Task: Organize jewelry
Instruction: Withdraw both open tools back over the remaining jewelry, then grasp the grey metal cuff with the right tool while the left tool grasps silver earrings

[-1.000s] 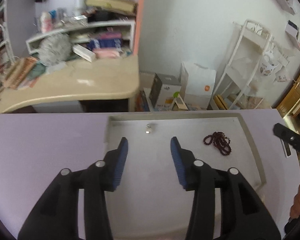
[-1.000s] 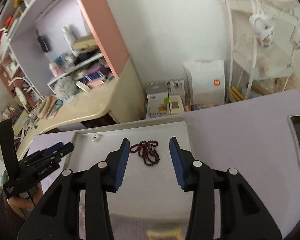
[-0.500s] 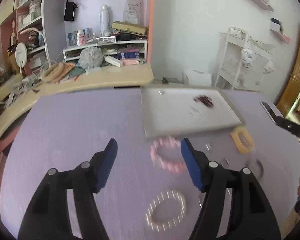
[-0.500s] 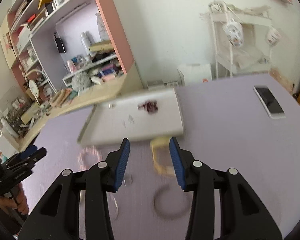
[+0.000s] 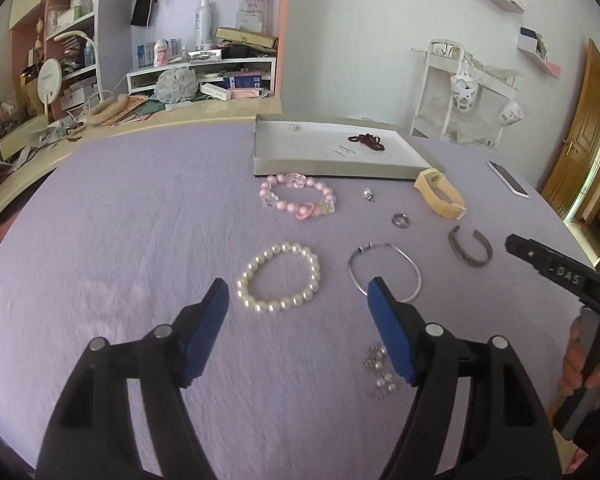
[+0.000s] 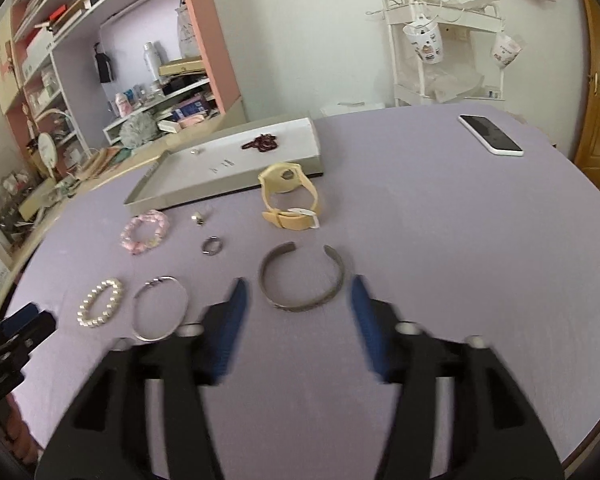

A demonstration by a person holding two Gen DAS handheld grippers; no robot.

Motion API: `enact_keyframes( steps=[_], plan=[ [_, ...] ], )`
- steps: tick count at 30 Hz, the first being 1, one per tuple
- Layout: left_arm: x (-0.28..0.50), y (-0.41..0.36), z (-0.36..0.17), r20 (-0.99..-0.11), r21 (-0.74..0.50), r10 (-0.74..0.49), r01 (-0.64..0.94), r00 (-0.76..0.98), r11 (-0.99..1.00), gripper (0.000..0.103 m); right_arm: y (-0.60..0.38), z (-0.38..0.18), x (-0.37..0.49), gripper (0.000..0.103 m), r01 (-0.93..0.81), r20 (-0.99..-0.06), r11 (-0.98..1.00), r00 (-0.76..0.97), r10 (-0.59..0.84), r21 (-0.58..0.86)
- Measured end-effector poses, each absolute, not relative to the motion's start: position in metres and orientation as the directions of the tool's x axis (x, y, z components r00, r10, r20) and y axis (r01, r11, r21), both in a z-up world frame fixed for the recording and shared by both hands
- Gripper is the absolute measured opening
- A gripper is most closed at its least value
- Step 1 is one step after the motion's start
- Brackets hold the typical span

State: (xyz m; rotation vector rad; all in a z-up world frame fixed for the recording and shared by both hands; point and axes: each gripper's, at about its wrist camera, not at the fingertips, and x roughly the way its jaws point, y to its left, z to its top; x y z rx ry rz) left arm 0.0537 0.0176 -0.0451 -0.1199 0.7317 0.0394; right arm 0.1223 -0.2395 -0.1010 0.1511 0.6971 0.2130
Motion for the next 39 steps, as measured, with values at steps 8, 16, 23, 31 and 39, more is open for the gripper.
enact_keyframes(
  steps=[8,16,23,31,39],
  plan=[
    [0.038,0.008,-0.055,-0.653,-0.086,-0.008,-0.064,0.757,0.994,0.083,-0.230,-0.119,0.146,0.091,-0.082,-0.687,0.985,0.707,0.166,0.152],
    [0.030,0.005,-0.060,-0.646,-0.089,-0.007,-0.065,0.764,0.994,0.084,-0.216,-0.135,0.169,0.094,-0.033,-0.767,0.996,0.635,0.088,0.086],
    [0.030,-0.001,-0.065,-0.656,-0.086,-0.025,-0.042,0.754,0.995,0.084,-0.204,-0.137,0.176,0.078,-0.062,-0.762,0.997,0.644,0.074,0.044],
    [0.037,-0.017,-0.075,-0.688,-0.080,-0.069,0.018,0.722,0.997,0.084,-0.209,-0.134,0.171,0.068,-0.105,-0.755,0.993,0.646,0.113,0.059],
    [0.051,-0.031,-0.094,-0.743,-0.062,-0.084,0.057,0.664,0.996,0.056,-0.227,-0.132,0.150,0.068,-0.096,-0.749,0.983,0.638,0.182,0.158]
  ],
)
